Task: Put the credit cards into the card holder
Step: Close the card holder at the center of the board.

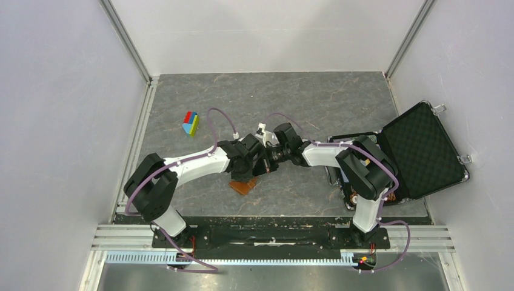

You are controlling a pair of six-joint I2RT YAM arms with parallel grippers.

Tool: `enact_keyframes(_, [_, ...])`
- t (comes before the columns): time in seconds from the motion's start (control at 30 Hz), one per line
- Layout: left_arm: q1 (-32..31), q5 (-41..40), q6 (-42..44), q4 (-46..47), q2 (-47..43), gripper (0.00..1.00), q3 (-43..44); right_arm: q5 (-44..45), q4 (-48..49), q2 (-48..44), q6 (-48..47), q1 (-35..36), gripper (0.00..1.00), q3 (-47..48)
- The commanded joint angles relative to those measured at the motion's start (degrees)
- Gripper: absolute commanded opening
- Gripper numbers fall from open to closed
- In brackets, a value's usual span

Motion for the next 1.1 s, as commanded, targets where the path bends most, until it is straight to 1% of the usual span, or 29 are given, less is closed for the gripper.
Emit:
enact_keyframes(0.0, [0.4,-3.3,-0.6,-1.8,0.8,0.02,-1.6,-1.5,2.4,2.5,1.9,0.8,0.00,2.5])
enact_keyframes(0.27, [0.5,-3.4,-1.7,-1.8,0.6,0.02,-2.7,1.2,-2.2,8.4,-1.3,2.4,0.00,6.4])
enact_keyframes(0.47, [1.5,-2.6,-2.6,-0.4,1.0,0.02,-4.6,4.1,-6.2,10.4,-4.5,3.8,0.00,7.7])
enact_keyframes(0.67, [4.6,0.8,-2.9,4.0,0.6,0.02,-8.5,12.0,-12.8,12.4,-7.4,4.7,0.00,9.4])
enact_keyframes(0.83, [7.0,5.2,-2.5,8.6,1.1,0.02,-11.1,19.1,-18.5,14.6,-9.8,6.2,0.00,11.0])
enact_keyframes(0.97, [9.0,8.6,-1.9,11.0,1.4,0.02,-12.3,19.3,-19.6,14.9,-10.9,6.1,0.00,11.6])
enact_keyframes(1.07, [9.5,9.3,-1.5,11.1,0.7,0.02,-12.6,17.1,-19.5,13.0,-11.2,5.9,0.00,13.2])
